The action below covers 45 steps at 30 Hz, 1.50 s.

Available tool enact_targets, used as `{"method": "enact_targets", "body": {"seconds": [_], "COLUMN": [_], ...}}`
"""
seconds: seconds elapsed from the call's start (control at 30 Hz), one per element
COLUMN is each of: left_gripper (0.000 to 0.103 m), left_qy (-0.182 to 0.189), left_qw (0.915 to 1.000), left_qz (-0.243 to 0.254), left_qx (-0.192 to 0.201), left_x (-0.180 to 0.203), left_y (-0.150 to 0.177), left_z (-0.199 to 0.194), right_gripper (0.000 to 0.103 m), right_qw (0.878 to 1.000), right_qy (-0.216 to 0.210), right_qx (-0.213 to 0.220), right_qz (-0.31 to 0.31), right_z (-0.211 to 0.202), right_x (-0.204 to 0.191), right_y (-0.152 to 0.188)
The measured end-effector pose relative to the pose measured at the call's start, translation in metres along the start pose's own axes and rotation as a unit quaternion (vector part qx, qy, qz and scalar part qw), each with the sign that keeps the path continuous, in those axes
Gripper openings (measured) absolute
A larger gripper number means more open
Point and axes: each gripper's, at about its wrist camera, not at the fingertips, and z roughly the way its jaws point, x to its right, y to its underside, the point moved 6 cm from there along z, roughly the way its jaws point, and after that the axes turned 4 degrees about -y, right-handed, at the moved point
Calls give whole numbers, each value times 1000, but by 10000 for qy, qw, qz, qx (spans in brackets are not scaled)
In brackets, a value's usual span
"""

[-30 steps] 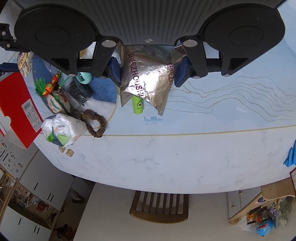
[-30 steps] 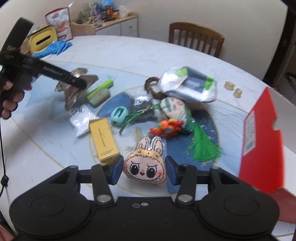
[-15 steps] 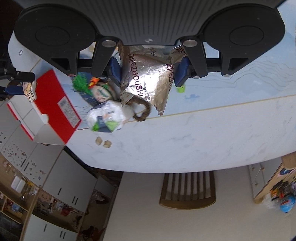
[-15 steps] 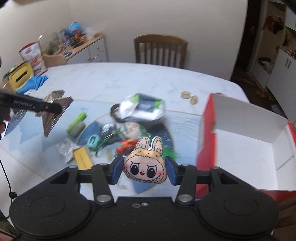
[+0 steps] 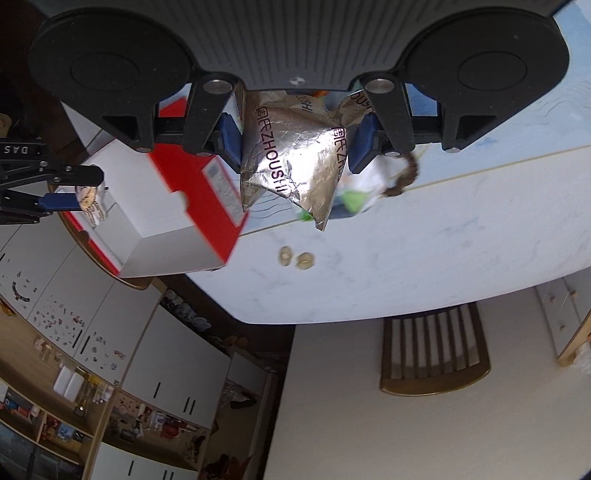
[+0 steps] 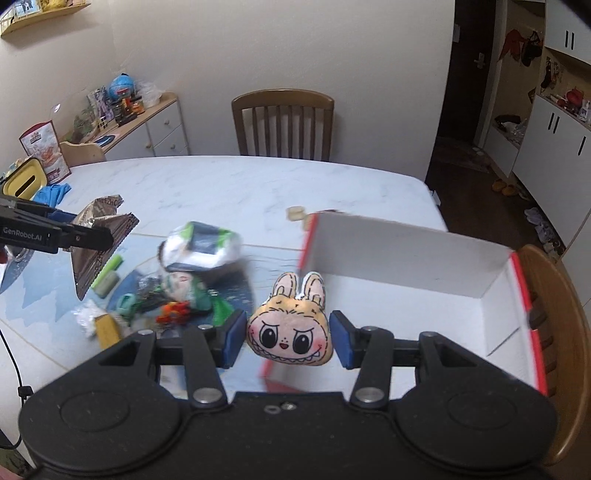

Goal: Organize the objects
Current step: 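Carry the silver bag and bunny keychain with both grippers into the red box, then open both grippers to drop the silver bag and bunny keychain in the box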

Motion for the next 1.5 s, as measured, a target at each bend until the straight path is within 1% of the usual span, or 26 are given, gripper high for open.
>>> {"method": "enact_targets", "body": {"seconds": [0.17, 0.43, 0.57, 0.63, 0.73, 0.9, 1.0, 1.17, 1.33, 1.5], "left_gripper": [60, 60, 60, 60, 60, 60, 60, 60, 60, 60], "left_qy": [122, 302, 340, 291, 202, 188, 186, 67, -22, 14], "left_qw": [9996, 9983, 9977, 9976, 9973, 9964, 9957, 9935, 9906, 9879], "left_qz": [252, 438, 465, 498, 522, 386, 416, 432, 614, 621], "left_qx": [-51, -250, -364, -394, -467, -726, -802, -1046, -1226, -1424], "left_x": [60, 137, 166, 177, 191, 207, 216, 222, 227, 233], "left_y": [-16, -30, -38, -42, -46, -50, -52, -50, -44, -41], "left_z": [21, 60, 82, 94, 113, 148, 167, 199, 222, 237], "right_gripper": [48, 48, 48, 48, 48, 48, 48, 48, 48, 48], "right_qw": [10000, 9998, 9997, 9996, 9993, 9984, 9976, 9951, 9923, 9886], "right_qy": [40, 132, 154, 158, 150, 183, 130, 12, -87, -98], "right_qx": [-40, -139, -199, -233, -326, -510, -663, -966, -1182, -1434], "right_qz": [-19, 31, 13, -14, -101, -147, -165, -220, -348, -438], "right_z": [-1, 9, 17, 21, 28, 44, 54, 75, 89, 100], "right_x": [40, 102, 123, 130, 140, 153, 158, 157, 155, 155], "right_y": [3, 14, 19, 20, 24, 29, 35, 42, 45, 52]}}
